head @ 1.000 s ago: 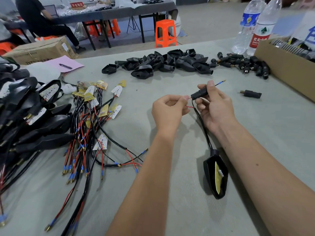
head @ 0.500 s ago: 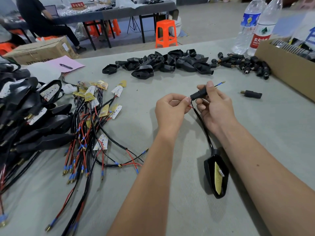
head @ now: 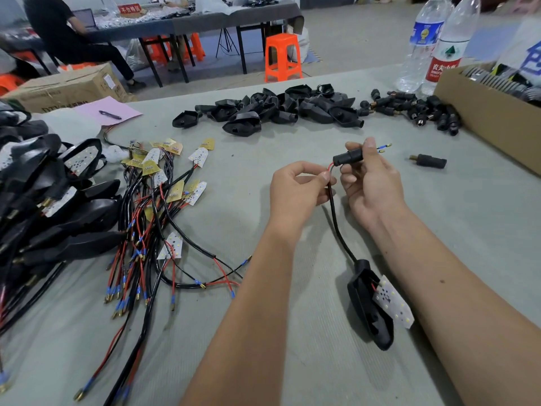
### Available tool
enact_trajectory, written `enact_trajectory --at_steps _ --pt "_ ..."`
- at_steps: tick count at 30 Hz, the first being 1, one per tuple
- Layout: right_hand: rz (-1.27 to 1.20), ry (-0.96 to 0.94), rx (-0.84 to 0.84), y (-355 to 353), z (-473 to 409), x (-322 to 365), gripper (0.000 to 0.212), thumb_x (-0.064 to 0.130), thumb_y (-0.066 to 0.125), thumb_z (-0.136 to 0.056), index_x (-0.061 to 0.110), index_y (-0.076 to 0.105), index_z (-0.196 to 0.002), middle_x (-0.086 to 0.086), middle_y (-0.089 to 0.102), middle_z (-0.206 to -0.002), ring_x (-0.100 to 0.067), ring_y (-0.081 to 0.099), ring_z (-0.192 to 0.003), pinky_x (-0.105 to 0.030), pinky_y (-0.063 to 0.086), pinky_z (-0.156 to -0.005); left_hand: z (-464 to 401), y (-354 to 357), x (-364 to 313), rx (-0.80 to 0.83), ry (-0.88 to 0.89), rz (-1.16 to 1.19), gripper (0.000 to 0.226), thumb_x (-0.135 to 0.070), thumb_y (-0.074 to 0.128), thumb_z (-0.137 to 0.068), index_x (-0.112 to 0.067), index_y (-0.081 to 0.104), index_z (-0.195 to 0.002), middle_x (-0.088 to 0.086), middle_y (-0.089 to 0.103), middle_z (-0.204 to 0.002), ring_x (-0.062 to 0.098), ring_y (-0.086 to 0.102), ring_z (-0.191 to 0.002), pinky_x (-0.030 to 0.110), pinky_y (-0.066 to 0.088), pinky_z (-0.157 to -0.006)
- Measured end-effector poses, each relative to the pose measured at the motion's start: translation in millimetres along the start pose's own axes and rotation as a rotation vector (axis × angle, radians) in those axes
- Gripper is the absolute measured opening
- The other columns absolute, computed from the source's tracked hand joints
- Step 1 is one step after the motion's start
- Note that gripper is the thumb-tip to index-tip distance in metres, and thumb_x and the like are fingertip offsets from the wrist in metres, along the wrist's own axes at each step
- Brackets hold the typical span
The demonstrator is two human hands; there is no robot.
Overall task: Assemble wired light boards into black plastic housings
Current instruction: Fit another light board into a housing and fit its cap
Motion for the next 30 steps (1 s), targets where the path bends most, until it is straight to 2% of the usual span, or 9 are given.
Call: enact_trajectory --at_steps 3,5,8,11,15,19,21,24,30 --pt "-0.019 -0.002 -0.017 0 1 0 0.033 0.030 0.056 -0.106 0.002 0.070 -0.097 -0.008 0.065 -0.075 -0.012 0.055 -0.054 -0.018 0.042 -0.046 0 0 1 0.013 -0.009 -0.009 0.005 -0.001 0.067 -0.095 -0.005 0.070 -0.094 0.014 0.079 -0.089 0.027 0.076 -0.073 0.037 0.063 -0.075" --pt "0.002 -0.005 -0.011 0 1 0 0.033 0.031 0.056 -0.106 0.002 0.070 -0.097 -0.007 0.065 -0.075 -0.012 0.055 -0.055 -0.019 0.042 -0.046 1 0 1 0.011 -0.007 -0.013 0.006 -0.001 0.068 -0.094 -0.006 0.071 -0.093 0.013 0.078 -0.087 0.026 0.075 -0.070 0.038 0.062 -0.074" --pt "0.056 -0.009 0.003 1 0 0 0.034 0.033 0.057 -0.106 0.004 0.071 -0.095 -0.005 0.065 -0.072 -0.012 0.053 -0.054 -0.020 0.039 -0.045 -1 -2 -1 -0.015 -0.003 -0.022 0.013 0.000 0.069 -0.091 -0.010 0.073 -0.084 0.009 0.076 -0.078 0.018 0.068 -0.059 0.028 0.058 -0.062" --pt "0.178 -0.038 0.051 5 0 -2 0.034 0.033 0.059 -0.105 0.006 0.073 -0.090 -0.004 0.063 -0.067 -0.013 0.048 -0.051 -0.022 0.035 -0.043 -3 -5 0 -0.031 0.001 -0.070 0.016 -0.001 0.069 -0.089 -0.013 0.073 -0.081 0.006 0.076 -0.075 0.012 0.061 -0.055 0.023 0.051 -0.060" --pt "0.279 -0.053 0.118 10 2 -4 0.035 0.033 0.058 -0.106 0.007 0.075 -0.089 -0.005 0.064 -0.067 -0.014 0.048 -0.051 -0.022 0.036 -0.044 -5 -10 2 -0.055 -0.035 -0.058 0.009 -0.004 0.064 -0.093 -0.010 0.070 -0.092 0.002 0.077 -0.078 0.008 0.064 -0.057 0.021 0.052 -0.060" --pt "0.307 -0.065 0.119 11 2 -6 0.045 0.036 0.049 -0.109 0.004 0.075 -0.090 -0.007 0.062 -0.063 -0.013 0.047 -0.049 -0.022 0.036 -0.044 -6 -6 1 -0.013 -0.040 -0.041 0.011 -0.009 0.062 -0.095 -0.009 0.070 -0.102 0.004 0.073 -0.082 0.014 0.067 -0.063 0.027 0.057 -0.066" --pt "0.299 -0.069 0.099 9 1 -5 0.048 0.036 0.046 -0.110 0.004 0.075 -0.090 -0.007 0.060 -0.061 -0.015 0.046 -0.046 -0.023 0.034 -0.042 -5 -4 1 -0.001 -0.016 -0.046 0.005 -0.007 0.068 -0.094 -0.005 0.071 -0.098 0.009 0.074 -0.082 0.014 0.065 -0.061 0.025 0.054 -0.064" --pt "0.320 -0.111 0.044 4 -2 0 0.047 0.037 0.047 -0.110 0.005 0.076 -0.092 -0.004 0.058 -0.057 -0.014 0.044 -0.042 -0.022 0.030 -0.040 -3 -3 3 0.056 -0.058 -0.015 0.009 -0.006 0.072 -0.094 0.001 0.072 -0.100 0.009 0.075 -0.080 0.014 0.066 -0.059 0.022 0.055 -0.062" --pt "0.324 -0.195 -0.161 -12 -6 13 0.046 0.038 0.050 -0.108 0.014 0.076 -0.078 0.003 0.052 -0.053 -0.009 0.042 -0.041 -0.018 0.030 -0.040 2 -2 3 0.264 -0.169 -0.006 0.019 0.002 0.077 -0.087 0.001 0.069 -0.104 0.013 0.076 -0.084 0.021 0.072 -0.069 0.026 0.061 -0.072"
Point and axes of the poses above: each hand's wrist, its own z-axis away from the middle knuckle, its own y-axis out of the palm, x = y × z, the point moved 6 cm from there along -z, towards the middle knuckle
